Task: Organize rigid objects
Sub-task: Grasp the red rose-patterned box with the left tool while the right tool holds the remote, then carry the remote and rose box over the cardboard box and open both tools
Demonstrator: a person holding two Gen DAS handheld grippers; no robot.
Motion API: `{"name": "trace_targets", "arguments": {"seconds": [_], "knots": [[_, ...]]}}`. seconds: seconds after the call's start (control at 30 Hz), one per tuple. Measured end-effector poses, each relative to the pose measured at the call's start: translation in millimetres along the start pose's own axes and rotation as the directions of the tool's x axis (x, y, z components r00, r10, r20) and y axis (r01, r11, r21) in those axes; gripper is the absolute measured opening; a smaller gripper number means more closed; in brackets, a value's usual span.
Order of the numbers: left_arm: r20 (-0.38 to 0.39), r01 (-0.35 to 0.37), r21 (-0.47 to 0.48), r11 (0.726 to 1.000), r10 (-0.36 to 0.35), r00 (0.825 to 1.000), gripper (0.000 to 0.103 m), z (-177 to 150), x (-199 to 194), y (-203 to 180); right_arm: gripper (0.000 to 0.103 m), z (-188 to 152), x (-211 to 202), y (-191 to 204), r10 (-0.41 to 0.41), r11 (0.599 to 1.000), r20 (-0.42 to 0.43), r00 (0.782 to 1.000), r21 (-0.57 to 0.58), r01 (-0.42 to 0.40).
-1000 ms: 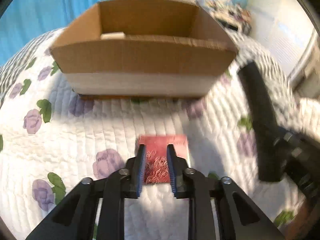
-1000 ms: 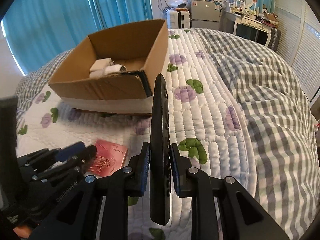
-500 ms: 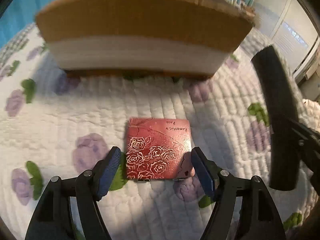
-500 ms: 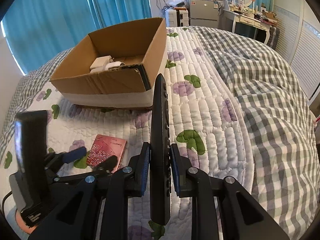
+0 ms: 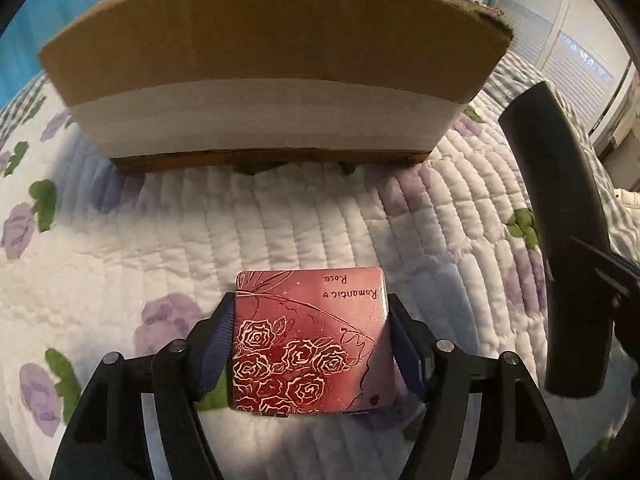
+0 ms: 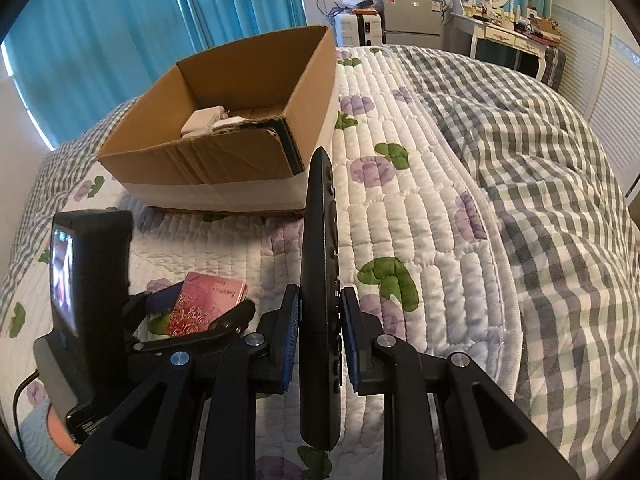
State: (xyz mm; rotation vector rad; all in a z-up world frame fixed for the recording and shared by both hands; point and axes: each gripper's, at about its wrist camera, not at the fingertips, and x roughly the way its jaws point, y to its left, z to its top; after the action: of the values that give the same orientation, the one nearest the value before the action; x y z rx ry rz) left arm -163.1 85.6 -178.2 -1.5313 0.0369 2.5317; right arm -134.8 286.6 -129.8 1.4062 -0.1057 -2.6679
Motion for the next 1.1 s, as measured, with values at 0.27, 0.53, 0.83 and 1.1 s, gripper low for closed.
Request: {"name": "trace_targets", "arguments": {"seconds": [0.27, 0.53, 0.83, 1.1], "knots": [[0.137, 0.017, -0.006, 1.000, -0.016, 0.990, 0.072, 11, -81, 14, 0.019, 11, -28, 12, -0.016, 0.999, 0.047, 0.999, -0.042, 0.018], [0.296, -0.005, 0.030, 1.000, -0.004, 0.955, 0.072, 77, -126, -2, 0.019, 62, -75, 34, 0.045, 0.992, 0.138, 0.989, -0.120, -0.029], [0.345, -0.068, 0.015, 0.998, 0.059, 0.937, 0.072, 159, -119, 37, 0.019, 135, -74, 75, 0.102, 0.972, 0.193, 0.976, -0.230, -0.056], [0.262, -0.093, -0.001, 0.996, 0.090, 0.961, 0.072, 202, -51, 42, 0.019, 173, -15, 81, 0.075, 0.964, 0.167, 0.983, -0.265, -0.029]]}}
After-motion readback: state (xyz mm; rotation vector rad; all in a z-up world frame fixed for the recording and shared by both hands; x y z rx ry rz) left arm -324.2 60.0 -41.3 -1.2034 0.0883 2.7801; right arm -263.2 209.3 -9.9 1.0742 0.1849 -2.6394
